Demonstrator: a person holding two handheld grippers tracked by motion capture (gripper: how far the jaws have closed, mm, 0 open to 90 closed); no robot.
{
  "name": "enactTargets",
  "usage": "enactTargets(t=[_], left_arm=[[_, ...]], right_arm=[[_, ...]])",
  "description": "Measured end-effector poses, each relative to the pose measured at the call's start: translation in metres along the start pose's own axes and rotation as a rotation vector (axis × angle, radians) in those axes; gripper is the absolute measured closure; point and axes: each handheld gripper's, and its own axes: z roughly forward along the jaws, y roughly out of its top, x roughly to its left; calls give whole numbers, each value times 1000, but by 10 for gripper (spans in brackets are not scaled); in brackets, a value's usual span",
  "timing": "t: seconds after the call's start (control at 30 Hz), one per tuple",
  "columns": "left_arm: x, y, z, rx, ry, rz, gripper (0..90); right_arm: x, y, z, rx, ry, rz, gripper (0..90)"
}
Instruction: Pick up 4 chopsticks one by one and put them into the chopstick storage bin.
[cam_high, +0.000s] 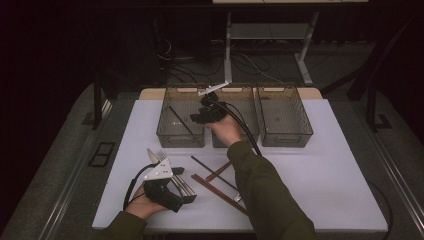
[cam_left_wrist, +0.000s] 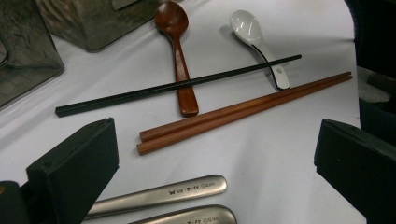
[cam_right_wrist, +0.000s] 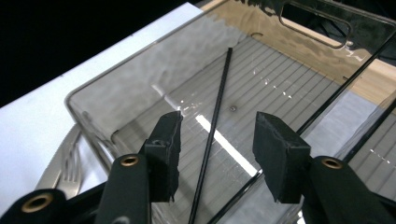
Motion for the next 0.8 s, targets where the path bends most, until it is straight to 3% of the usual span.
enactTargets(t=[0.37, 0.8], left_arm=[[0, 0, 1, 0, -2, -3, 0], [-1, -1, 2, -2, -4, -14, 0]], right_arm=[[4, -16, -27, -22, 46, -39, 433], [2, -52, -64, -25, 57, -78, 419]])
